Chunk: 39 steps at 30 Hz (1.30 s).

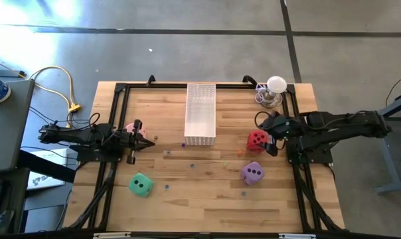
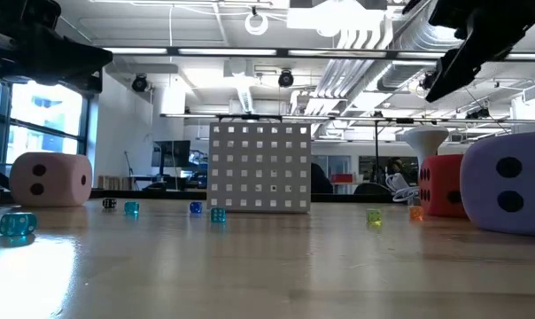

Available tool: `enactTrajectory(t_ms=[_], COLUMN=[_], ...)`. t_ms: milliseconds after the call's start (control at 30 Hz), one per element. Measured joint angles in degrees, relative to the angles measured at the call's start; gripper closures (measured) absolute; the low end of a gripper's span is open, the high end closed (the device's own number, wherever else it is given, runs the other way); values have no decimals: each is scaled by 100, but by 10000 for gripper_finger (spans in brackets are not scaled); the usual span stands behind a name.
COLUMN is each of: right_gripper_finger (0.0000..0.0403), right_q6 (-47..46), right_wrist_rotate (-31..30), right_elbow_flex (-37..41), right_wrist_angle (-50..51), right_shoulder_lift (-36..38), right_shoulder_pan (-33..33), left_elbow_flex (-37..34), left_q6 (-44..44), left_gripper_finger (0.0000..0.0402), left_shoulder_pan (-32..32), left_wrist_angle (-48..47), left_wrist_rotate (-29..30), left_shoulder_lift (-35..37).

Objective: Pick & Place Dice
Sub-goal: Put the large red die into the bin

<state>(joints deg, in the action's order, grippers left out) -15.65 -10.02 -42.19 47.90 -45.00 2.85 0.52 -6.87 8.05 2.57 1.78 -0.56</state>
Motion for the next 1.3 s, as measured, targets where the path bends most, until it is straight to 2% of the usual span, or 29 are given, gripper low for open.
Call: enactTrajectory(t_ms=[133,300,600,833,933,1100,1300], right_gripper_finger=[3,3,3,3,3,3,3], right_q6=[-216,-130,-45,94,109,252,388], right_wrist_rotate=[-317,-290,-28,453,359,-143,260], right_elbow_flex=[14,7,9,9,9,8,9], right_wrist_angle=[423,380,374,335,336,314,288], right_shoulder_lift=[-289,-638,-1300,-1445,-1543,-1720,-1840], right_shoulder_pan=[-40,-150,-507,-534,-540,-540,-549], left_elbow_flex=[0,2,2,0,2,2,2], left_q6=[0,-352,-367,-328,-229,-223,-210], left_gripper_finger=[399,399,399,399,399,399,399], left_shoulder_pan=[2,0,0,0,0,0,0], left_wrist_angle=[6,7,10,9,9,9,8], left_wrist_rotate=[-2,0,-2,-1,-2,-2,-2], left_shoulder_lift=[0,0,0,-1,-2,0,-2])
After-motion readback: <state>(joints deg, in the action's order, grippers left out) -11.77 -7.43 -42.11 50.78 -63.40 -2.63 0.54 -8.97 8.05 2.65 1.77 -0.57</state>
